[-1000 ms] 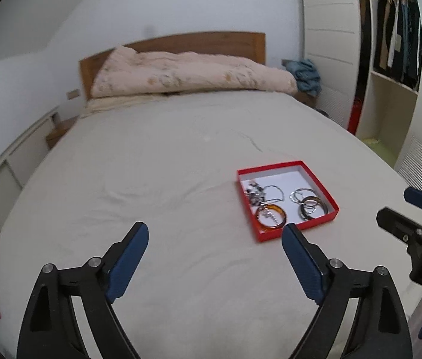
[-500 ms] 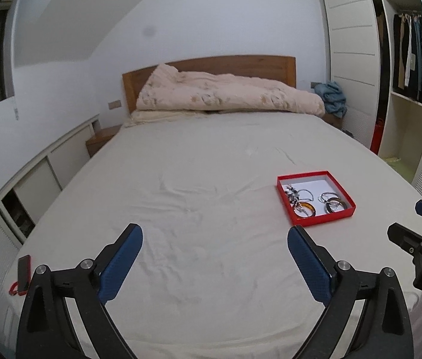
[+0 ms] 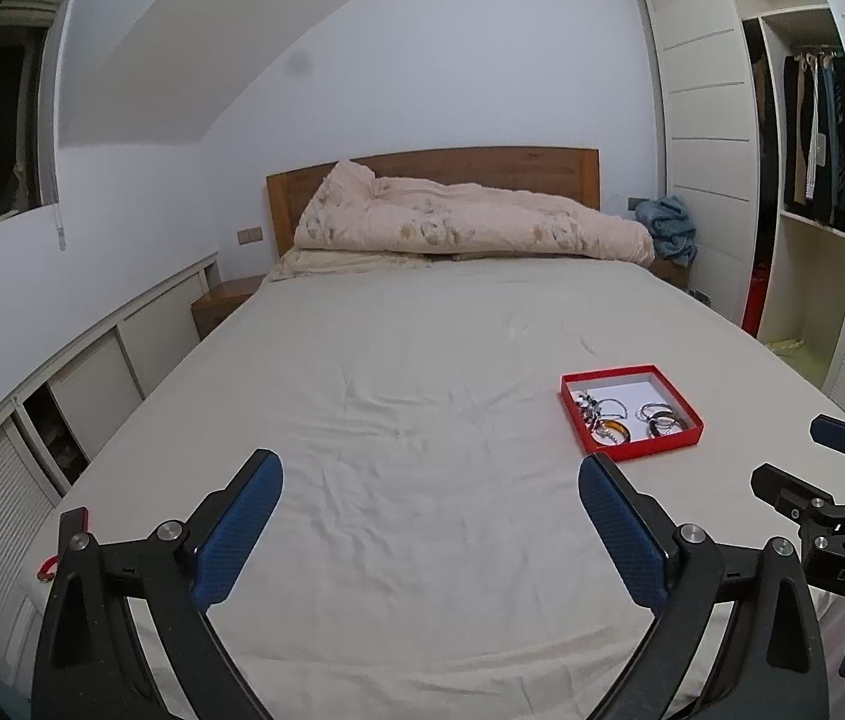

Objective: Organize jewelry

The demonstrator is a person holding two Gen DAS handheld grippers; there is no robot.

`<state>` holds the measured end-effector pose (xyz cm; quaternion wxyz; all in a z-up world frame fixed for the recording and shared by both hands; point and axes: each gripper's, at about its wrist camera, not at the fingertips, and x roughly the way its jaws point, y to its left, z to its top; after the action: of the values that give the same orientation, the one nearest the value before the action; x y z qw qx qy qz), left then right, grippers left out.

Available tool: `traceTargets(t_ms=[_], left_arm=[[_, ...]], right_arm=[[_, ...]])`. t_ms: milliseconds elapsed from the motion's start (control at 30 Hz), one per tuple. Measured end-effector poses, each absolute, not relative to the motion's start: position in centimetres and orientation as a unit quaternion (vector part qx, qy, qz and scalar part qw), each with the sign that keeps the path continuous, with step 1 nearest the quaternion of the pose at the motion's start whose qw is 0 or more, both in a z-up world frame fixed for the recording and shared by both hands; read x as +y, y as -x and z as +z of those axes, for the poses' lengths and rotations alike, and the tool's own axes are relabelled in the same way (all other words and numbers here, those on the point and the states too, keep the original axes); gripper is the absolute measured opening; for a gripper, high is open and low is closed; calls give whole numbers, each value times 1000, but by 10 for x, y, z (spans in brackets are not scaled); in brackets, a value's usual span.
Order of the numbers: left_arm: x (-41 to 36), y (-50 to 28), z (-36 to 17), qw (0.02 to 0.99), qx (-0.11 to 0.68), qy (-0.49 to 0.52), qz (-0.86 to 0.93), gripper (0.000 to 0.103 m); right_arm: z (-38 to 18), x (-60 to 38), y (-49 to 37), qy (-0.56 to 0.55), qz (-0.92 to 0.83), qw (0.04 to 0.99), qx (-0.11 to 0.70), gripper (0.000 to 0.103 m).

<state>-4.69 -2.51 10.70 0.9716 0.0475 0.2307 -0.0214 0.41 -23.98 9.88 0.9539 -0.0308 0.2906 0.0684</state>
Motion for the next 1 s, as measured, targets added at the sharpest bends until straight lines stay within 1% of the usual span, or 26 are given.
traceTargets(t_ms=[433, 1000], left_arm=[[-36, 56, 109, 972, 228, -51, -26, 102], [-40, 47, 95, 966, 252, -36, -42, 102]], right_arm=[[112, -244, 14, 27, 63, 962, 264, 79], [105, -244, 9, 35, 54, 961, 268, 79]])
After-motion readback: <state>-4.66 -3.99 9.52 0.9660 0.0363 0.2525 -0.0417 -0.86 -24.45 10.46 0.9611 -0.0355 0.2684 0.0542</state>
